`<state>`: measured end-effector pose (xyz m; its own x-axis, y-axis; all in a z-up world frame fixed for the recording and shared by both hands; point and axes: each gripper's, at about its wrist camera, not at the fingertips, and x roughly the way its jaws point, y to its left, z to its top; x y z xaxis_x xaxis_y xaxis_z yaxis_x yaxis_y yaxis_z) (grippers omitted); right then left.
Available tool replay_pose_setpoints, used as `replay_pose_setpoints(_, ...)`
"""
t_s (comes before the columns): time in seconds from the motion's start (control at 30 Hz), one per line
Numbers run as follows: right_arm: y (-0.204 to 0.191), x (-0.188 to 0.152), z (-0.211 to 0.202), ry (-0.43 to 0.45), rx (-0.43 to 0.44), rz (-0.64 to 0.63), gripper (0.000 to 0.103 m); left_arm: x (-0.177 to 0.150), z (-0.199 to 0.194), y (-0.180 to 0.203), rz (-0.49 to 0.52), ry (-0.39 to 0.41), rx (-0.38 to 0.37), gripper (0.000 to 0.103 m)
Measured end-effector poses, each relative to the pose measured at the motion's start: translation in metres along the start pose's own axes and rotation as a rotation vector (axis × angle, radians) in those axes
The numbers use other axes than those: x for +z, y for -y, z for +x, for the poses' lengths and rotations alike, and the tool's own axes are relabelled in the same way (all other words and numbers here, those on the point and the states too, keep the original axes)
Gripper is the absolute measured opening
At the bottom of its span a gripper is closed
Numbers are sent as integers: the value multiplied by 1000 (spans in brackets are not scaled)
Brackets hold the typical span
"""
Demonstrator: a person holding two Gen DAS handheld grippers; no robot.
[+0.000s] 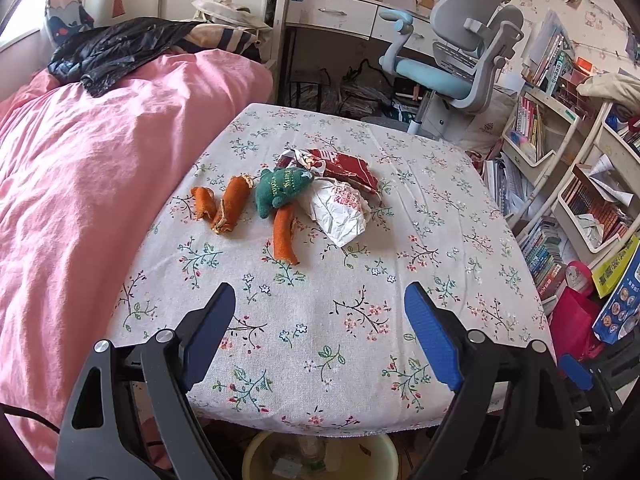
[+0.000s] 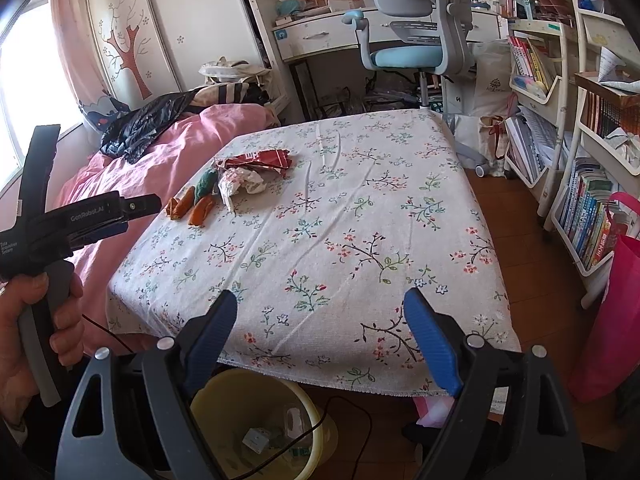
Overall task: Collect trash
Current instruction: 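Bring both tools back over the table toward the remaining trash, then grasp the white plastic bag with the right tool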
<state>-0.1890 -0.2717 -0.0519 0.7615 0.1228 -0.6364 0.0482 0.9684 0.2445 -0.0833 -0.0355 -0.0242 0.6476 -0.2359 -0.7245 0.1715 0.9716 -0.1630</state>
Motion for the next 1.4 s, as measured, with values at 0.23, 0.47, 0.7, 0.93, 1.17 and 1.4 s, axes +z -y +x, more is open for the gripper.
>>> replay_pose_setpoints(0.23,0,0,0,2,0,0,82,1,1,-2,-5,-3,3,83)
replay_pose_setpoints(0.47,-1,1,1,4,3,2,82,6,2,-11,-29,2,20,83)
replay_pose_setpoints(0.7,-1,1,1,4,8,-4,82,12,2,-14,-27,5,33,83)
replay_pose_setpoints(0.93,-12,23,7,-1,22,-83,82,23,3,-25,-27,11,69,83)
replay_pose_setpoints(1.17,-32,54,50,-69,76,-203,82,33,21,-49,-90,-25,102,83)
replay_pose_setpoints(1.4,-58,73,98,-145,146,-278,79,49,45,-71,-113,-63,147,83)
